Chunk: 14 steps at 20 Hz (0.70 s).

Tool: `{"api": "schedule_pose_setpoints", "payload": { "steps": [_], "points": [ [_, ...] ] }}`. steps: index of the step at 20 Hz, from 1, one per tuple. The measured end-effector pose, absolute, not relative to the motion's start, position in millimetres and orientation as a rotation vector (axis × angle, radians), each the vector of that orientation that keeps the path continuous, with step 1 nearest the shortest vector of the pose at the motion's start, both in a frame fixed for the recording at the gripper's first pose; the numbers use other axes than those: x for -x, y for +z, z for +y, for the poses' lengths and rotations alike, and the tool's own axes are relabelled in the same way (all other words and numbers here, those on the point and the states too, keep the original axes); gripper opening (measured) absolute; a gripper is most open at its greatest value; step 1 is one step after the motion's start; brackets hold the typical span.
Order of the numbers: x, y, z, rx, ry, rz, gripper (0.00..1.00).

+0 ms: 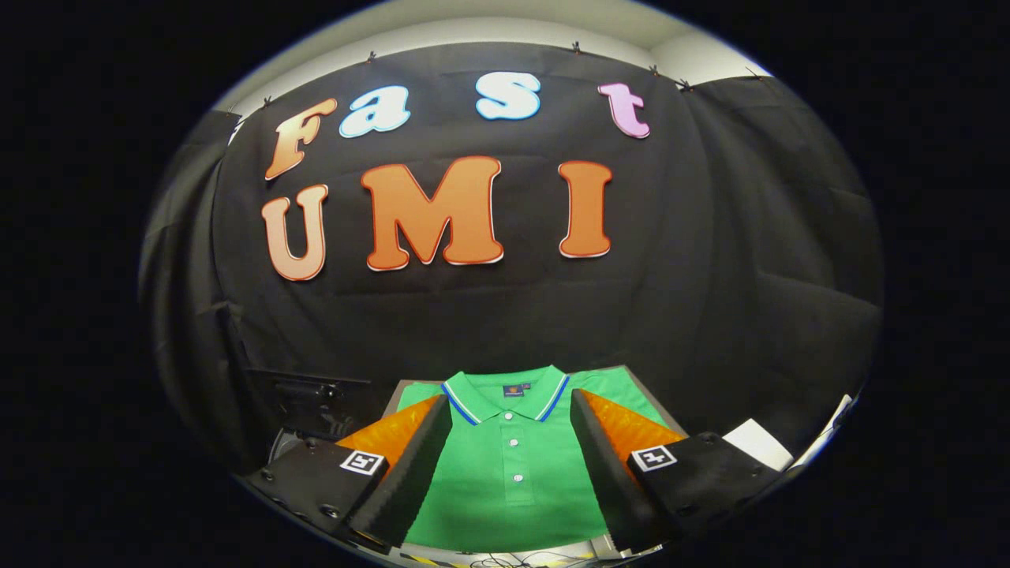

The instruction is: Put the clothes into the washing machine and then close the washing machine lid.

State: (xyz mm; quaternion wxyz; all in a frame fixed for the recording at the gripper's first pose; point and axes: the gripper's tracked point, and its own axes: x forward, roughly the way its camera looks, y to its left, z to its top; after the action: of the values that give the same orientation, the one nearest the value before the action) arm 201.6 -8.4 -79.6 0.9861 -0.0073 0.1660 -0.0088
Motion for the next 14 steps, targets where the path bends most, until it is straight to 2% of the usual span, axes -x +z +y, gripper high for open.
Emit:
{"api": "schedule_pose_setpoints", "payload": {
  "steps": [6, 14],
  "points": [
    [-235.4, -146.1, -13.8, 0.005, -0.011, 0.517, 0.98],
    [-245.3, -189.2, -23.0, -0.007, -0.048, 0.668, 0.98]
  ]
}}
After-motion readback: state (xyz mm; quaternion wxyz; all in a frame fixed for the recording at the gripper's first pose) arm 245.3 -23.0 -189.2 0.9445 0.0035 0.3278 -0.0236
